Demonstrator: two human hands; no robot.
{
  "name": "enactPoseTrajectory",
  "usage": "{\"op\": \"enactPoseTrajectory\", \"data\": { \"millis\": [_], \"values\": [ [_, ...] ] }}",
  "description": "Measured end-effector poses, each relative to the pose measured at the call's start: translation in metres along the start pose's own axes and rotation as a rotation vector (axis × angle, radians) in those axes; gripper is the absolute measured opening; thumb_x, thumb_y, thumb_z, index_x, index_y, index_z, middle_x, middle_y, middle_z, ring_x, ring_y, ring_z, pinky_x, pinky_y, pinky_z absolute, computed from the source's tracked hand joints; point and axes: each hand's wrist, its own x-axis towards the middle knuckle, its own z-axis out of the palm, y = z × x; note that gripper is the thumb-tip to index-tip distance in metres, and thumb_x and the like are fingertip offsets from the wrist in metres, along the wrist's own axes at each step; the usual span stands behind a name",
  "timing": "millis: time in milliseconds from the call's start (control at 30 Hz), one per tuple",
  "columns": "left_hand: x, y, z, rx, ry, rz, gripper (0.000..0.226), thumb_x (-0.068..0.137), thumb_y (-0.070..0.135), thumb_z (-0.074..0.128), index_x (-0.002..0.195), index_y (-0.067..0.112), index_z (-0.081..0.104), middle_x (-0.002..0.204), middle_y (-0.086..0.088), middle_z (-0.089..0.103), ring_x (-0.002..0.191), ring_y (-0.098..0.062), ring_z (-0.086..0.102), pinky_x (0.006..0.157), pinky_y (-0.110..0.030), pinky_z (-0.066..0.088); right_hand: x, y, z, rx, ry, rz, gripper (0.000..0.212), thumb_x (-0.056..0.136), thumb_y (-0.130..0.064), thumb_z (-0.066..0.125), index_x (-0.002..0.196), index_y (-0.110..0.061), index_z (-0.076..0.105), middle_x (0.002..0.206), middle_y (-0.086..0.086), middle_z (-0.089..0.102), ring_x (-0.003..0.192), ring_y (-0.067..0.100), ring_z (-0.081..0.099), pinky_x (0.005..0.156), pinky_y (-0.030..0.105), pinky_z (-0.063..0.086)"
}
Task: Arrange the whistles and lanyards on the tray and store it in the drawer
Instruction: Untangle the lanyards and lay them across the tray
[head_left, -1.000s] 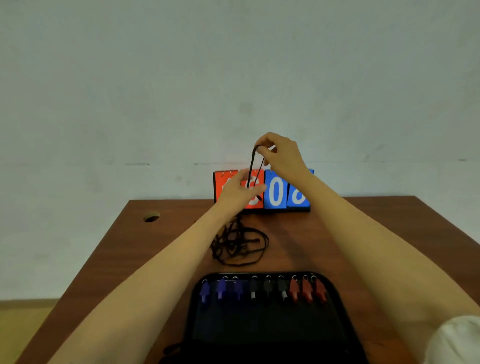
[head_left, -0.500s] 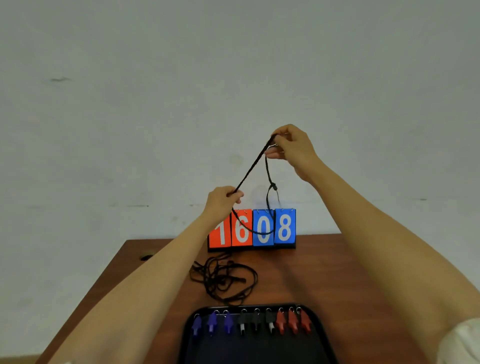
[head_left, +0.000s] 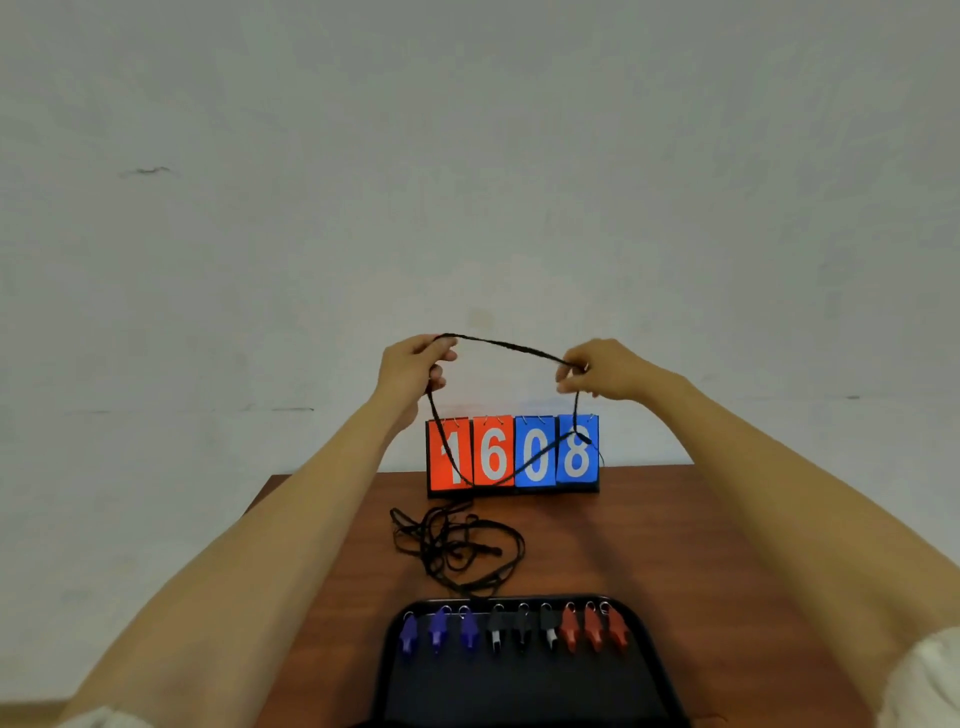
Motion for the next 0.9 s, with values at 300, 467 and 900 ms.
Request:
{"op": "enactPoseTrajectory", "data": {
  "millis": [300, 467, 900],
  "values": [
    [0.003, -0.034, -0.025, 0.663, 0.040, -0.113, 0.026, 0.095, 0.018, 0.048, 0.111, 0.007, 0.064, 0.103, -0.007, 0.061, 0.086, -0.018, 0.053, 0.071, -0.024, 0.044, -0.013, 0.030, 0.021, -0.033, -0.019, 0.088, 0.023, 0.097, -0.019, 0.050, 0.107, -0.007, 0.066, 0.106, 0.007, 0.065, 0.084, 0.019, 0.058, 0.070, 0.024, 0.042],
    [-0.018, -0.031, 0.016, 0.827, -0.301, -0.030, 0.072, 0.083, 0.036, 0.069, 0.142, 0.014, 0.036, 0.144, -0.008, 0.042, 0.127, -0.025, 0.045, 0.099, -0.034, 0.040, -0.009, -0.003, 0.022, 0.015, -0.001, -0.066, 0.018, 0.096, -0.016, 0.050, 0.103, -0.011, 0.066, 0.082, 0.000, 0.064, 0.062, 0.007, 0.056, 0.059, 0.017, 0.043],
    [-0.018, -0.004, 0.063, 0.230, -0.127, 0.108, 0.009, 0.097, 0.013, 0.046, 0.101, 0.009, 0.053, 0.085, -0.003, 0.058, 0.072, -0.015, 0.064, 0.075, -0.028, 0.056, -0.011, -0.012, 0.003, -0.099, 0.082, -0.121, 0.017, 0.093, -0.021, 0.058, 0.104, -0.011, 0.066, 0.104, 0.006, 0.065, 0.091, 0.019, 0.057, 0.076, 0.024, 0.040]
  ]
}}
